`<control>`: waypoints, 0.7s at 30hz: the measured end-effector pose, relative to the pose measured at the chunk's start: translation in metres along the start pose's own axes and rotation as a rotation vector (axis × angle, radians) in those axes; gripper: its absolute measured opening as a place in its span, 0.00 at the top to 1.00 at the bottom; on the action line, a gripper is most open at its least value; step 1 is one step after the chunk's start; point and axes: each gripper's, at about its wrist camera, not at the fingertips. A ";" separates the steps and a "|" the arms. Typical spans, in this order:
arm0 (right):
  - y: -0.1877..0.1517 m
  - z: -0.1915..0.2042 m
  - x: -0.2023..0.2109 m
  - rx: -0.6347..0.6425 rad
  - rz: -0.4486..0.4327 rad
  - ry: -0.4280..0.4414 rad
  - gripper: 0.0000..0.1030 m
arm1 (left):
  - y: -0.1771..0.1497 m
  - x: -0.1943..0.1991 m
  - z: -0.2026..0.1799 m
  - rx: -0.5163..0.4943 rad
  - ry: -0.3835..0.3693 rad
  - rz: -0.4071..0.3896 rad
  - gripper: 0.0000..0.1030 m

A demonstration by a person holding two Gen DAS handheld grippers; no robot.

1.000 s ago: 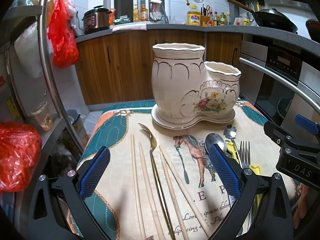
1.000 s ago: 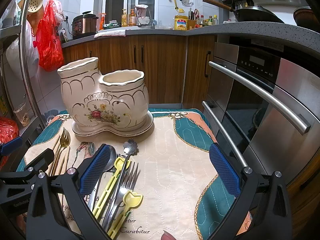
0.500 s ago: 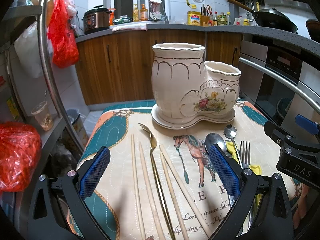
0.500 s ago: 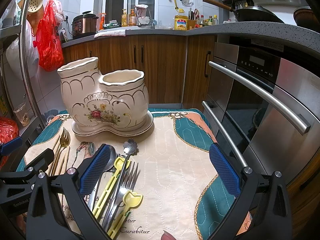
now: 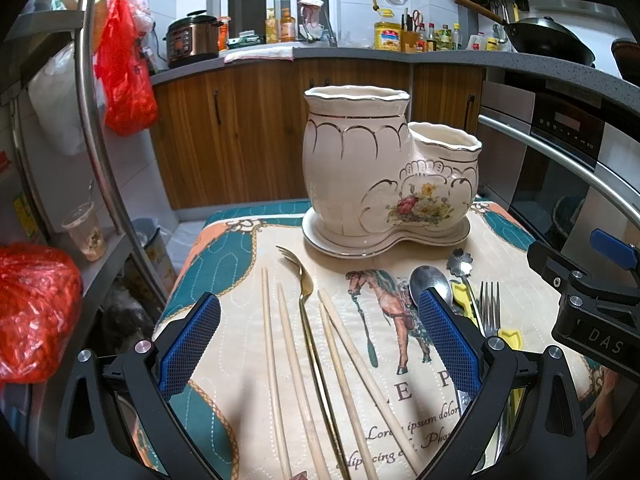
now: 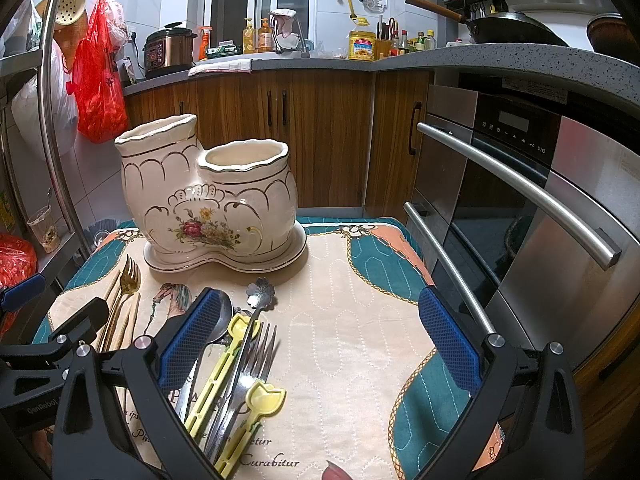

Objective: Organize utensils

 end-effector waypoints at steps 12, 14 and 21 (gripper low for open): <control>-0.001 -0.001 -0.004 -0.019 0.034 0.058 0.05 | 0.003 -0.002 0.001 0.027 -0.001 0.016 0.05; 0.001 -0.002 -0.003 -0.015 0.040 0.055 0.05 | 0.006 -0.003 0.005 0.038 0.007 0.040 0.05; -0.005 -0.018 -0.010 0.031 0.086 0.076 0.05 | 0.022 0.009 0.034 0.065 0.014 0.056 0.05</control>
Point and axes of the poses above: each gripper's, at about its wrist camera, not at the fingertips, and x roughly against the way its jaws point, z to its left, y to its top, and after that the axes turned 11 degrees about x, right-handed
